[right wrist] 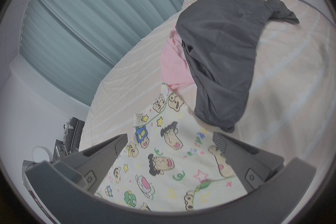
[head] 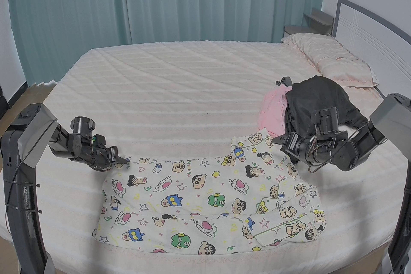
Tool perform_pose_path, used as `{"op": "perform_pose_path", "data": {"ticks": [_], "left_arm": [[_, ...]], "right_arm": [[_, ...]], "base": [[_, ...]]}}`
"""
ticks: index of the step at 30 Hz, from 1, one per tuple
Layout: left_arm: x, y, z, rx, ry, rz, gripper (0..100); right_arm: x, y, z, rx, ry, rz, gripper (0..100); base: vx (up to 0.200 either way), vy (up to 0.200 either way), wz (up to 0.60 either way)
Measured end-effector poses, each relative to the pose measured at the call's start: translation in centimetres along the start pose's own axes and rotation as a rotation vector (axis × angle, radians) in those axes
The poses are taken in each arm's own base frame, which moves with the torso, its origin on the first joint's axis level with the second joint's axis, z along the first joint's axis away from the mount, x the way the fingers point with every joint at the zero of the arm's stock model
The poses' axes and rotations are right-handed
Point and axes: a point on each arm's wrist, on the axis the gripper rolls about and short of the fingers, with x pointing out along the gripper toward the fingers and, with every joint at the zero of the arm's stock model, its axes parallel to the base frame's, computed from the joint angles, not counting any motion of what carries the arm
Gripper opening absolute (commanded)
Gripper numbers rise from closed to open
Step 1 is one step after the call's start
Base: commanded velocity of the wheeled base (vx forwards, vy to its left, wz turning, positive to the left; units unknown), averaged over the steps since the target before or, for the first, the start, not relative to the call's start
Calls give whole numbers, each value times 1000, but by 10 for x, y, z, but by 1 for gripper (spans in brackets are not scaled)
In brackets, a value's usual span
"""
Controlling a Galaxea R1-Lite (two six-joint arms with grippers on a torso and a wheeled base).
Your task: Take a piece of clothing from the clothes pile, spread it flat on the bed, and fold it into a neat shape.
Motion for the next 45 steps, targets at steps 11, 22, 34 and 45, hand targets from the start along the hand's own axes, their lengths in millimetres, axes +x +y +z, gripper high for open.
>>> {"op": "perform_pose_path", "data": {"ticks": [11,22,34,45], "left_arm": [[-20,-13,7,-42,-34,-1,0],[-37,-36,2,-27,-31,-11,0],[-43,-44,2,-18,-38,-16,0],[-44,-44,2,-18,-42,5,0]], "right_arm": [[41,23,38,-41,2,-7,100],[104,16,30,-171,55,-104,100],[129,15,15,-222,63,-109,0],[126,11,5,-288,115,-103,0]], "base": [[0,0,0],[0,0,0],[0,0,0],[0,0,0]]}}
